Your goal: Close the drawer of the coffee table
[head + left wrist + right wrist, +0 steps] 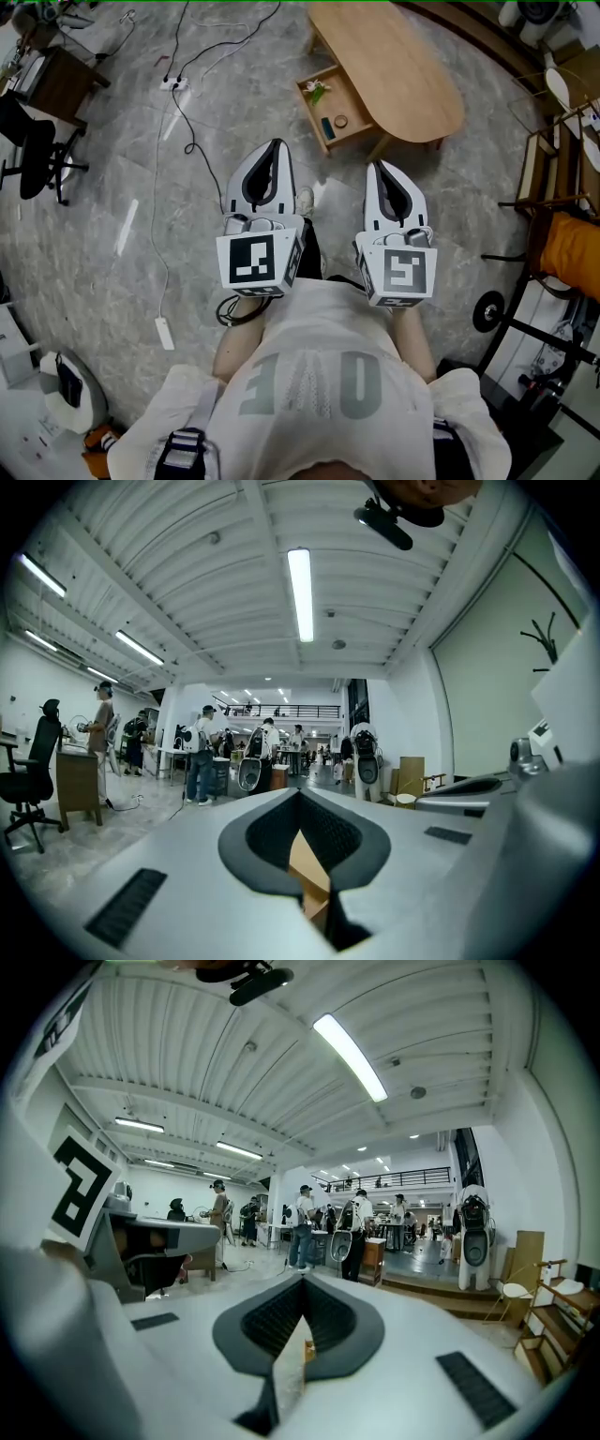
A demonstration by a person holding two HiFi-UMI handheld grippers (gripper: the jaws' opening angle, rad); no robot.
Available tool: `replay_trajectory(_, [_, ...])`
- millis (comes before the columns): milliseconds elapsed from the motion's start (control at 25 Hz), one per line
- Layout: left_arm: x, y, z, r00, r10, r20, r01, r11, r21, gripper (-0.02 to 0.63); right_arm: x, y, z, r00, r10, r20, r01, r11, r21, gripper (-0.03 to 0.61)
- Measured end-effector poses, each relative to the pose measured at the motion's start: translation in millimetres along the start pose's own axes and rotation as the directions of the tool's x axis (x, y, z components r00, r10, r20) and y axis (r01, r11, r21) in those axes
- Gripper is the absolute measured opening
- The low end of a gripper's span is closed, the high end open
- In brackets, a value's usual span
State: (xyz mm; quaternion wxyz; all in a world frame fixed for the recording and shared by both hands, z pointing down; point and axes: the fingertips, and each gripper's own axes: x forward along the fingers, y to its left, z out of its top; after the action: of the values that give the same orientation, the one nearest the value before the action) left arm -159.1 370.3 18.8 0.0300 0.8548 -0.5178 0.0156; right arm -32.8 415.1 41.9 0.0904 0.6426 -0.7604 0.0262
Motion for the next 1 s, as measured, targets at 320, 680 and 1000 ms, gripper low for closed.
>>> replay_trajectory(320, [72.1, 13.2, -11.9, 1.0, -0.022, 0.0, 0.022, 1.0, -0.007, 0.008, 65.7, -33.3, -6.5, 0.999, -0.035, -0.004, 0.035, 0.999, 0.005, 0.006])
replay_trajectory(680, [226.3, 69.0, -8.6, 0.999, -0.054, 0.004, 0.054, 0.998, -0.036, 0.008, 210.2, -86.8, 11.6, 0.995, -0.096, -0.013, 0.096, 0.995, 0.007, 0.006])
replay_trajectory(1000, [346.3, 103.2, 28.9, 0.993, -0.115, 0.034, 0.116, 0.993, -0.029, 0.008, 324.8, -123.0, 54.7, 0.992, -0.126, 0.026, 0.126, 0.992, 0.011, 0.006])
